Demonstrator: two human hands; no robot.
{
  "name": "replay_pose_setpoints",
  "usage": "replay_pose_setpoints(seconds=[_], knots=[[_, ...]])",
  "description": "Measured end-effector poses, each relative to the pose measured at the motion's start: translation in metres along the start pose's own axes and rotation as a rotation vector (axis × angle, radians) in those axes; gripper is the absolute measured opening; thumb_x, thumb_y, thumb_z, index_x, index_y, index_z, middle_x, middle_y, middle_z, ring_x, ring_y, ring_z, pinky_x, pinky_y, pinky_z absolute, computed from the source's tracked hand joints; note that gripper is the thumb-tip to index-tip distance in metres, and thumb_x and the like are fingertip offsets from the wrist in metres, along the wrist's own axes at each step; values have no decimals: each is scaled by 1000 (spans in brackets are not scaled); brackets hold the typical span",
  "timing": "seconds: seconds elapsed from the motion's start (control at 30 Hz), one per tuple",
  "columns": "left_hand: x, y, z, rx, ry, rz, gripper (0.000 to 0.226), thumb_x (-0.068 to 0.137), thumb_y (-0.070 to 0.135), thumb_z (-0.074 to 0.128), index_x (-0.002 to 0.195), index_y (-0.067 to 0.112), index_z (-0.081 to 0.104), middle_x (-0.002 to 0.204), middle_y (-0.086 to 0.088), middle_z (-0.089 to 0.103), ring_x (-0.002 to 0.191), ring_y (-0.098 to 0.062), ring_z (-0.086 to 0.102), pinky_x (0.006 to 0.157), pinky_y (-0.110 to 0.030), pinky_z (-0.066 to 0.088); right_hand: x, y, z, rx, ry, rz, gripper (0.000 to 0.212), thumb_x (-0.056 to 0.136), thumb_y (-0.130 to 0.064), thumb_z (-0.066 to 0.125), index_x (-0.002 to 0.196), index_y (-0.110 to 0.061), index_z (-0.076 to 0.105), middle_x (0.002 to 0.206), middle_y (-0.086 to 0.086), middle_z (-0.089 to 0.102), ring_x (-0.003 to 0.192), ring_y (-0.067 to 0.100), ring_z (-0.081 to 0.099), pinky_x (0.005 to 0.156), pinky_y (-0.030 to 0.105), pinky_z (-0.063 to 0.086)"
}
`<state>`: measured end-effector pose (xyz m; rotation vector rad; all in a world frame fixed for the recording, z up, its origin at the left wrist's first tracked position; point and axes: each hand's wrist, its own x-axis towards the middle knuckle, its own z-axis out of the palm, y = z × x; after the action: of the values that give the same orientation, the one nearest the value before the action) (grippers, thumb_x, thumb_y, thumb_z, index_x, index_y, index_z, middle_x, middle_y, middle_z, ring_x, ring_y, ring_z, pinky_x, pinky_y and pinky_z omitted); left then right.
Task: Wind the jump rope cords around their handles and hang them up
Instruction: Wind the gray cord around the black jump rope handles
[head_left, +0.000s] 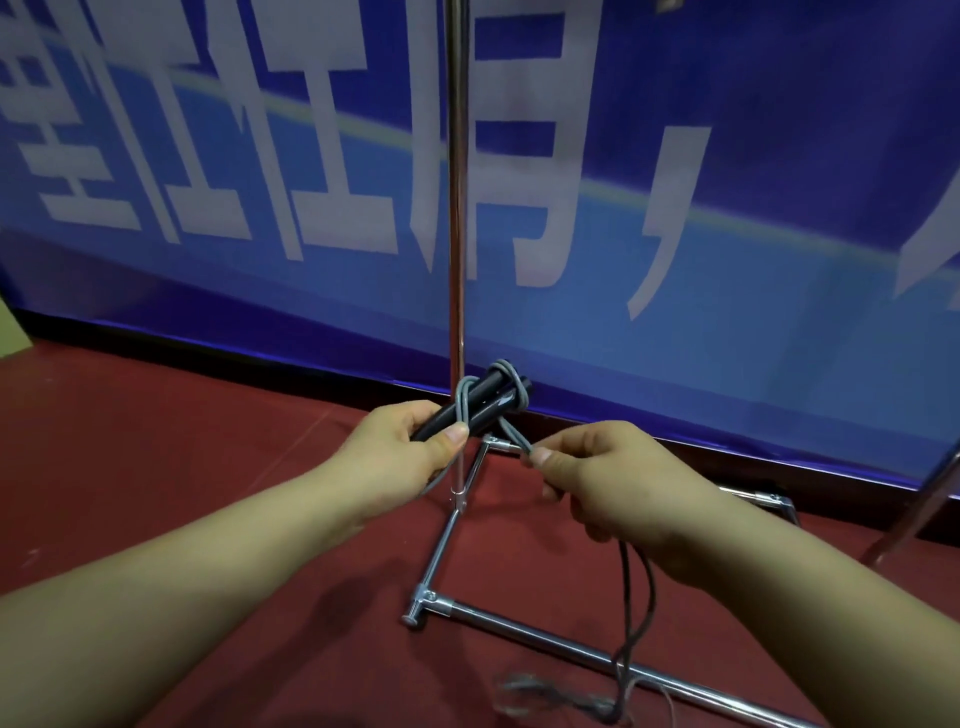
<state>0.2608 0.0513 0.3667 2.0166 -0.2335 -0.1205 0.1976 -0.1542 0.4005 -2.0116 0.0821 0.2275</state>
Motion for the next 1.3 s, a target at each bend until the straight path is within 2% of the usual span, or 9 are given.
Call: replay_pose_setpoints(seconds=[0.07, 0.23, 0.33, 0.53, 0.67, 0.93, 1.13, 1.23, 1.3], knots=[[3, -6, -2, 125, 10, 37, 21, 98, 30, 62, 81, 17, 63, 58, 9, 50, 51, -8, 44, 58, -29, 38, 0, -1, 0, -7, -21, 45, 29, 98, -31, 58, 92, -7, 72, 78, 11, 55, 67, 25, 40, 61, 36, 36], [6, -13, -6, 465, 39, 101, 22, 93, 43, 64, 72, 44, 57, 60, 10, 53, 59, -11, 52, 60, -30, 41, -4, -9, 7, 136, -15, 137, 26, 100, -19, 57, 86, 1, 68, 75, 12, 51, 53, 15, 37, 48, 26, 33], [7, -15, -5, 502, 37, 95, 26, 93, 42, 64, 70, 35, 56, 61, 8, 53, 61, -12, 51, 61, -31, 41, -4, -12, 10, 262, -33, 199, 19, 99, -11, 54, 85, -7, 66, 58, 2, 54, 41, 8, 31, 41, 21, 28], [10, -10, -5, 581, 54, 36, 21, 91, 45, 64, 77, 30, 62, 65, 6, 60, 65, -15, 58, 62, -30, 44, -5, -11, 14, 293, -55, 235, 16, 95, -5, 54, 87, -4, 67, 71, 10, 54, 44, 10, 28, 40, 21, 25], [8, -9, -9, 684, 81, 2, 17, 91, 49, 63, 86, 33, 65, 69, 6, 65, 68, -14, 62, 64, -31, 50, -8, -11, 11, 297, -119, 216, 15, 98, -3, 54, 93, -1, 68, 59, 3, 59, 44, 8, 31, 41, 21, 27], [-5, 9, -7, 928, -160, -27, 26, 91, 53, 62, 76, 33, 56, 74, 9, 60, 69, -12, 58, 61, -28, 42, -7, -2, -1, 92, -75, 122, 21, 100, -12, 56, 90, -5, 73, 66, 1, 68, 54, 10, 53, 57, 24, 43], [-19, 24, -1, 923, -406, 114, 26, 92, 48, 63, 78, 27, 58, 69, 7, 60, 64, -10, 56, 58, -26, 40, 1, 10, -10, -117, 174, 0, 18, 96, -29, 64, 85, -19, 76, 76, -3, 70, 69, 12, 57, 63, 25, 45], [-24, 30, 1, 875, -474, 216, 21, 92, 46, 63, 85, 27, 61, 67, 5, 60, 61, -10, 56, 59, -28, 44, 4, 15, -14, -99, 237, -32, 16, 91, -28, 70, 79, -22, 77, 80, 13, 72, 68, 17, 52, 64, 28, 43], [-27, 33, 1, 841, -483, 283, 19, 92, 45, 63, 86, 27, 62, 66, 4, 60, 61, -10, 56, 58, -29, 45, 7, 17, -17, -56, 269, -25, 12, 86, -27, 76, 76, -23, 78, 82, 11, 74, 68, 17, 54, 66, 29, 44]])
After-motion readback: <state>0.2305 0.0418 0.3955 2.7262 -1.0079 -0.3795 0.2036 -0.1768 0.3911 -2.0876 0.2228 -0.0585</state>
